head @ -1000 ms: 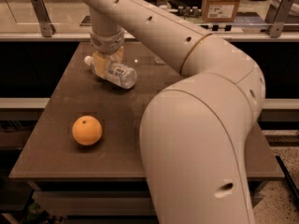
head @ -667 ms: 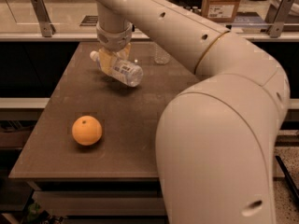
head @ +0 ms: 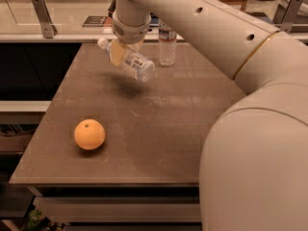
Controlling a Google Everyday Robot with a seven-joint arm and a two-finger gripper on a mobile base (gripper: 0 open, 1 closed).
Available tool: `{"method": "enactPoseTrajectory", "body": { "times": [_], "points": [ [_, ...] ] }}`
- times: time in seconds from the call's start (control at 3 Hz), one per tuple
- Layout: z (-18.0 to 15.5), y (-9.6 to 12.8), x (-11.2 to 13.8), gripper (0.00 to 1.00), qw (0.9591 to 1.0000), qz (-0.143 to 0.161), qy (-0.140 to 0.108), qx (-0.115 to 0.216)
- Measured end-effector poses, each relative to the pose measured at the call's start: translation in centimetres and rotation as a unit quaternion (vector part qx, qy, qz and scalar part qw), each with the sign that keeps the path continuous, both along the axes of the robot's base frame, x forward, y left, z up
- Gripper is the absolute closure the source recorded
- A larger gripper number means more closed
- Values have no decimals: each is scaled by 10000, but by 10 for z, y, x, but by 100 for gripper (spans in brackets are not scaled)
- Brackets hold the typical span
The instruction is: Place blue plastic bottle upright
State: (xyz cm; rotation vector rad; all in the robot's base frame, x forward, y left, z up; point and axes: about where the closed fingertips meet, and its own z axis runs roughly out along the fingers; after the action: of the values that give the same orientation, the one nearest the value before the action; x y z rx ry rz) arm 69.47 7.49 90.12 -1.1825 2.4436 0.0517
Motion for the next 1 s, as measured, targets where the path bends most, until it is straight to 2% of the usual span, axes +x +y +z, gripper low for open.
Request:
{"method": "enactPoseTrajectory", "body": {
  "times": [0.33,1.0],
  "points": [
    [26,-3,10,100,9982,102,-522,279],
    [63,3,21,100,9903,292,-1202,639]
  ]
}}
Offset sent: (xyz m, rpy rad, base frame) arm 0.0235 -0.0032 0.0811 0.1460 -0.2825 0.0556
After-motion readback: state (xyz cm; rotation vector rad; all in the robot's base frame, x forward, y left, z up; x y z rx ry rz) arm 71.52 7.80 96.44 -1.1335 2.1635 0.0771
